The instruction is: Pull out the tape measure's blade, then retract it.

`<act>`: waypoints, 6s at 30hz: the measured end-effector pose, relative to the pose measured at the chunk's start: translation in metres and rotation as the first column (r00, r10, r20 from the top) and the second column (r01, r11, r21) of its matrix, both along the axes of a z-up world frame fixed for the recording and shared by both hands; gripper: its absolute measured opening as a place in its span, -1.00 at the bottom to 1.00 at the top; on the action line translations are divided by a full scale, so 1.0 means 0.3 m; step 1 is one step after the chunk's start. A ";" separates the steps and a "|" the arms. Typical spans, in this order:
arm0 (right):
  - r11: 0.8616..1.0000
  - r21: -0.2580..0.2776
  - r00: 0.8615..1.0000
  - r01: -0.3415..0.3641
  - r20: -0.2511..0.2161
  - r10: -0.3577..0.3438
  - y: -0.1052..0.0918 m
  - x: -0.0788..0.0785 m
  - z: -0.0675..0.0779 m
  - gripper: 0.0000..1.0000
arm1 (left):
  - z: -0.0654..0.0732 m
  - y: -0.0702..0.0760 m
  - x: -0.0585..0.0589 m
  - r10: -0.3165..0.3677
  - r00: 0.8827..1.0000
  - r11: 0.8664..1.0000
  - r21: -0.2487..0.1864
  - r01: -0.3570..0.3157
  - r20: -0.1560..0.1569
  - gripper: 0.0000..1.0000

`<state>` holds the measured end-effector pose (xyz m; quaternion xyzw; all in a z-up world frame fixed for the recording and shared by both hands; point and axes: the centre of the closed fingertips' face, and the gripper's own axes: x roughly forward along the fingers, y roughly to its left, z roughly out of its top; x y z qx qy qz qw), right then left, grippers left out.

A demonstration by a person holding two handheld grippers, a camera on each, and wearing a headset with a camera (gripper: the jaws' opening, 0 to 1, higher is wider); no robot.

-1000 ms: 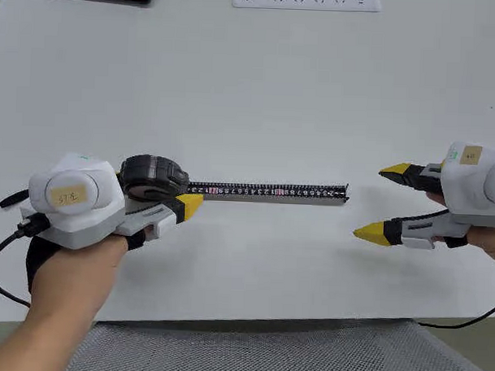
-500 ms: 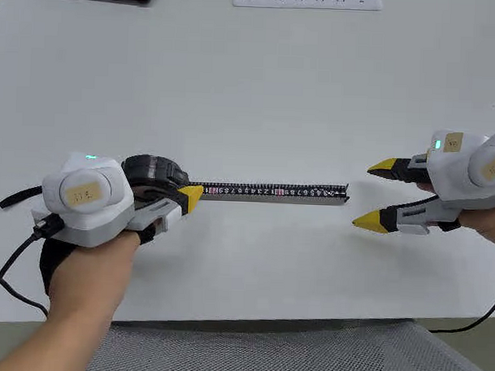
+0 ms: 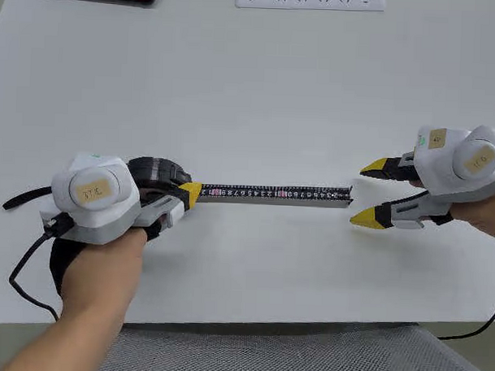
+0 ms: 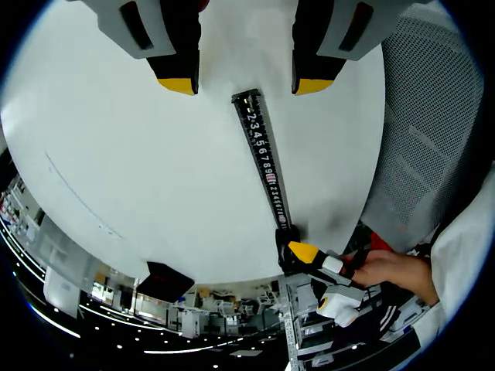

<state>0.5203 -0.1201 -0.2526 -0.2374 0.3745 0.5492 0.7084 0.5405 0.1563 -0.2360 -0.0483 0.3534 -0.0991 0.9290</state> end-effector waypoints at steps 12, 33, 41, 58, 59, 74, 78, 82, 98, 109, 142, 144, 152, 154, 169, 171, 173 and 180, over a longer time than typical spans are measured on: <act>1.000 -0.002 1.000 -0.015 0.005 0.015 0.015 0.013 -0.006 -0.12 | 0.001 0.011 0.005 0.035 0.999 0.999 -0.019 -0.035 0.003 0.22; 0.993 -0.018 0.993 -0.118 -0.005 0.117 0.049 0.002 -0.023 -0.54 | 0.001 0.013 0.004 0.026 1.000 0.999 -0.022 -0.026 -0.003 0.20; 0.989 -0.036 0.990 -0.144 -0.006 0.144 0.047 -0.003 -0.036 -0.68 | -0.001 0.014 0.004 0.027 1.000 0.999 -0.022 -0.027 -0.003 0.20; 0.988 -0.038 0.988 -0.149 0.020 0.150 0.050 0.000 -0.042 -0.76 | -0.002 0.017 0.004 0.031 1.000 0.999 -0.035 -0.031 -0.001 0.20; 0.988 -0.037 0.989 -0.148 0.020 0.149 0.050 0.000 -0.042 -0.76 | -0.002 0.017 0.004 0.031 1.000 0.999 -0.035 -0.031 -0.002 0.20; 0.987 -0.050 0.988 -0.154 0.026 0.155 0.047 0.002 -0.042 -0.78 | -0.004 0.015 0.003 0.019 1.000 1.000 -0.022 -0.019 -0.016 0.18; 0.986 -0.054 0.987 -0.156 0.027 0.158 0.048 0.003 -0.043 -0.79 | -0.005 0.015 0.003 0.021 1.000 1.000 -0.021 -0.022 -0.017 0.16; 0.985 -0.059 0.986 -0.163 0.031 0.165 0.047 0.002 -0.043 -0.80 | -0.005 0.017 0.003 0.019 1.000 1.000 -0.019 -0.019 -0.020 0.15; 0.983 -0.054 0.984 -0.173 0.035 0.175 0.062 -0.001 -0.038 -0.81 | -0.003 0.016 0.001 0.019 1.000 0.999 -0.028 -0.019 -0.025 0.15; 0.983 -0.039 0.983 -0.178 0.032 0.180 0.091 0.001 -0.034 -0.81 | -0.002 0.017 -0.001 0.020 0.999 0.999 -0.042 -0.021 -0.028 0.15; 0.980 -0.010 0.980 -0.198 0.020 0.198 0.159 0.004 -0.040 -0.81 | -0.005 0.021 0.000 0.022 0.999 0.998 -0.066 -0.024 -0.030 0.14; 0.980 -0.008 0.980 -0.197 0.020 0.197 0.161 0.005 -0.039 -0.81 | -0.005 0.021 0.000 0.023 0.999 0.997 -0.068 -0.025 -0.031 0.14; 0.981 0.003 0.981 -0.195 0.013 0.195 0.179 0.008 -0.039 -0.80 | -0.004 0.021 -0.001 0.025 0.999 0.997 -0.078 -0.027 -0.030 0.14; 0.981 0.005 0.981 -0.195 0.012 0.195 0.184 0.008 -0.039 -0.80 | -0.003 0.021 -0.001 0.026 0.999 0.996 -0.082 -0.028 -0.030 0.14; 0.980 0.027 0.980 -0.199 -0.006 0.199 0.231 0.008 -0.035 -0.80 | 0.000 0.022 -0.002 0.024 0.999 0.996 -0.088 -0.027 -0.037 0.13; 0.980 0.033 0.980 -0.197 -0.008 0.198 0.238 0.008 -0.034 -0.80 | 0.000 0.023 -0.002 0.023 0.999 0.996 -0.090 -0.027 -0.039 0.13; 0.980 0.038 0.980 -0.196 -0.009 0.197 0.246 0.009 -0.032 -0.80 | 0.000 0.024 -0.002 0.022 0.999 0.995 -0.092 -0.026 -0.041 0.12; 0.977 0.050 0.978 -0.205 -0.013 0.206 0.292 0.007 -0.032 -0.80 | 0.000 0.025 -0.002 0.021 0.999 0.995 -0.092 -0.024 -0.040 0.12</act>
